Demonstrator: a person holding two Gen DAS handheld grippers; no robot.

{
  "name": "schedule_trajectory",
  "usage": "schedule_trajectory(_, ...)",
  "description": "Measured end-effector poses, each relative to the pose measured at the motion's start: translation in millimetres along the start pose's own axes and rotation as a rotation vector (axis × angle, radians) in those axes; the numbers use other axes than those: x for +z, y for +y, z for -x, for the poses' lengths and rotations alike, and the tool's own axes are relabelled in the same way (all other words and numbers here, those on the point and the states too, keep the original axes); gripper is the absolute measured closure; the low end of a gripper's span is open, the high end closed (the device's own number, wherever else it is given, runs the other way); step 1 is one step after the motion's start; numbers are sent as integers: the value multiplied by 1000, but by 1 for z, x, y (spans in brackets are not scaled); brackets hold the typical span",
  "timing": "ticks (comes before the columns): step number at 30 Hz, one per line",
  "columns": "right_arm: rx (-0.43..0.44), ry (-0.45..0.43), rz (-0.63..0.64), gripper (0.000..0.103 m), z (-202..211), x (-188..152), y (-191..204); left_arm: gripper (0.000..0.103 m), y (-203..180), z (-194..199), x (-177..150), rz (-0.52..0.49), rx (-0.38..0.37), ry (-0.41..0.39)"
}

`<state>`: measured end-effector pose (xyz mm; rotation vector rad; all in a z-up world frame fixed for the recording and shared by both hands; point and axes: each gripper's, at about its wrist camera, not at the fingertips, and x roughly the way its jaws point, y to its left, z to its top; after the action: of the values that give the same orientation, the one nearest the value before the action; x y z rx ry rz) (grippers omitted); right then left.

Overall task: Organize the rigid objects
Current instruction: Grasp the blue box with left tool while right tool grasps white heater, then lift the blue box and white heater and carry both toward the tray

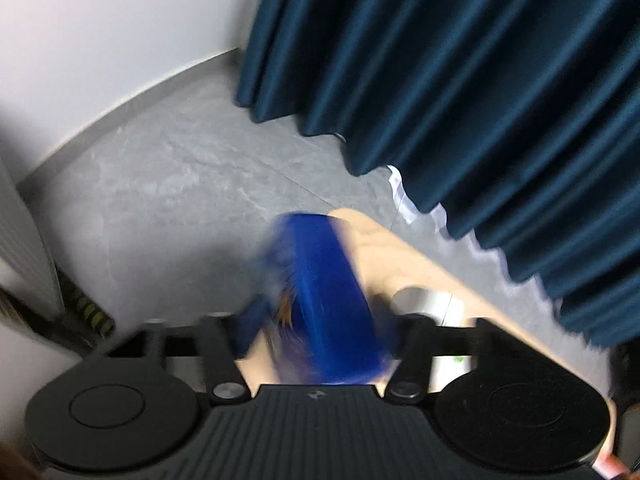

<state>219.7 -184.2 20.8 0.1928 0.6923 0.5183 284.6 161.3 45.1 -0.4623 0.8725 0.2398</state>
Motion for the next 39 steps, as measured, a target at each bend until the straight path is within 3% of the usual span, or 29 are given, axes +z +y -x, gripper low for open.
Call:
schedule_trajectory(4,38,8,48,25,-19,6,7,69,12,11,-10,-48,-73,13)
schedule_trajectory(12,174,2,140,24,-84,48,33,69,29,95,-60,-173,-93,-74)
schedule_trajectory(15,214,23,210,22,-115,63,48,69,31,115,-84,-197,-121,-57)
schedule_trajectory(18,210,67,329,20,-147,71,62,69,40,129,-95,-174,-153,-67)
schedule_trajectory(22,184,138,487,18,-181,71,72,69,40,129,-87,-160,-171,-87)
schedule_trajectory(26,166,179,563,18,-201,63,73,69,35,118,-85,-179,-171,-80)
schedule_trajectory(27,157,176,560,23,-204,61,71,69,36,117,-84,-176,-167,-80)
schedule_trajectory(33,163,118,472,26,-185,52,61,69,35,127,-85,-160,-158,-84)
schedule_trajectory(36,146,68,400,26,-154,50,52,69,30,132,-87,-176,-168,-92)
schedule_trajectory(39,121,-25,327,26,-97,45,42,69,22,142,-91,-206,-190,-120)
